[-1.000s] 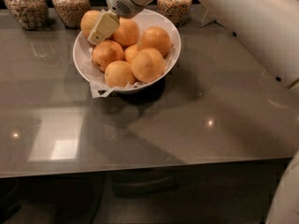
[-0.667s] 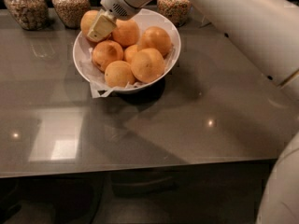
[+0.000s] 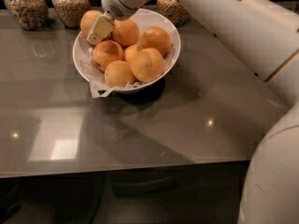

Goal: Pick orange from white bowl

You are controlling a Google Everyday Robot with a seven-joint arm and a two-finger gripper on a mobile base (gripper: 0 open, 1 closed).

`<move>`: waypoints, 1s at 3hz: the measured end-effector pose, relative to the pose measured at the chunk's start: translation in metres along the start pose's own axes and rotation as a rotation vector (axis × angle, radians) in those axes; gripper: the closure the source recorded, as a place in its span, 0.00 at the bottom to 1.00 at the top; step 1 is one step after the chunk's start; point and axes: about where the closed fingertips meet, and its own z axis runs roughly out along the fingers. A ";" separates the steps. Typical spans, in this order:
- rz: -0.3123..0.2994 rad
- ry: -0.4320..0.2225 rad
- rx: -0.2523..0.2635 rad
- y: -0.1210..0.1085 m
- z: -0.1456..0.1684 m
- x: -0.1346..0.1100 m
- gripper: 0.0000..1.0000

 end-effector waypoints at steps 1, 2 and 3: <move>0.010 0.014 -0.001 -0.002 0.010 0.003 0.25; 0.035 0.024 -0.012 -0.004 0.021 0.009 0.28; 0.054 0.032 -0.034 -0.003 0.031 0.013 0.31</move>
Offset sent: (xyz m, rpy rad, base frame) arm 0.0255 0.0038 -0.0244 0.0035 0.0646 -0.0433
